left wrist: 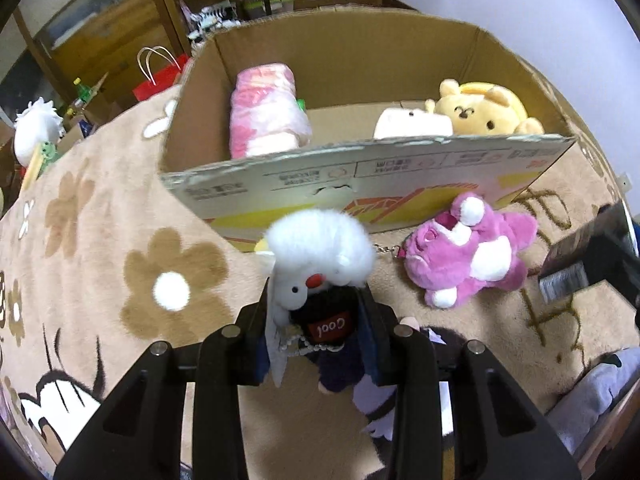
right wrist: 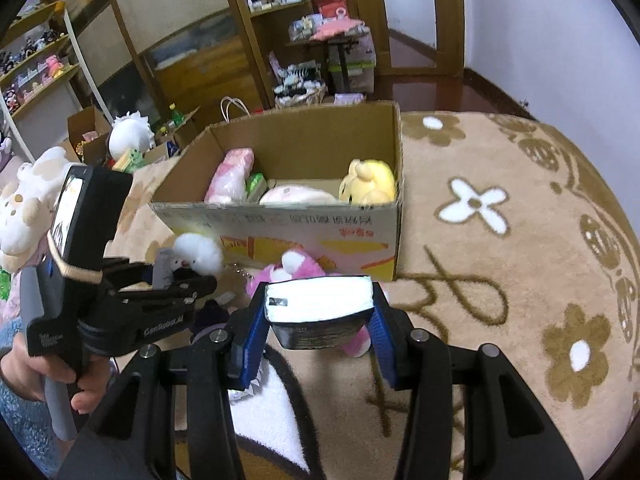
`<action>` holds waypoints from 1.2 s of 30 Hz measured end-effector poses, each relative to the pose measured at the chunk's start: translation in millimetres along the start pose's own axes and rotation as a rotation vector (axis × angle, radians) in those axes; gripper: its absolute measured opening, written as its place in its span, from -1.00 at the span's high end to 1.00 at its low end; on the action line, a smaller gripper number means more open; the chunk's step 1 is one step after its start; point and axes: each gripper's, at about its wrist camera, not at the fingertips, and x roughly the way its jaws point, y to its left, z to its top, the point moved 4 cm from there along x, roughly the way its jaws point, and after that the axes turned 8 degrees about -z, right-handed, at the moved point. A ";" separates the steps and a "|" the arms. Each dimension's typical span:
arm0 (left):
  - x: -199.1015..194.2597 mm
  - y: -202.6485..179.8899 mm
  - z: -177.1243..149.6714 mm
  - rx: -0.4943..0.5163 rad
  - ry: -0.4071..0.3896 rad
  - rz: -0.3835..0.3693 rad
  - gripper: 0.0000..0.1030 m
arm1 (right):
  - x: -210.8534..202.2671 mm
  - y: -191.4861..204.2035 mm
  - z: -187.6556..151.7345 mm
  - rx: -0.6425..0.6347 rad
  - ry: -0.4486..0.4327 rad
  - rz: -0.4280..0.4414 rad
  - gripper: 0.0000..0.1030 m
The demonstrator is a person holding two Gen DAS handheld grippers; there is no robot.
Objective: Organize soft objects
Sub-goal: 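Lift both held items and carry them over the box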
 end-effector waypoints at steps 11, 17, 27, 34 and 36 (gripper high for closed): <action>-77.3 12.5 2.3 -0.011 -0.206 0.072 0.35 | -37.5 -5.6 17.9 0.025 -0.139 -0.004 0.05; -114.3 28.5 17.9 -0.007 -0.396 0.106 0.35 | -57.2 -5.0 30.2 0.024 -0.225 0.009 0.05; -144.2 34.0 37.6 -0.012 -0.540 0.101 0.35 | -71.1 -4.8 56.0 0.018 -0.336 0.013 0.05; -143.4 33.7 57.5 -0.007 -0.589 0.109 0.34 | -67.4 -1.6 68.8 0.008 -0.374 0.011 0.05; -140.5 34.7 62.2 -0.008 -0.590 0.109 0.34 | -64.7 -0.5 73.2 0.005 -0.382 0.011 0.05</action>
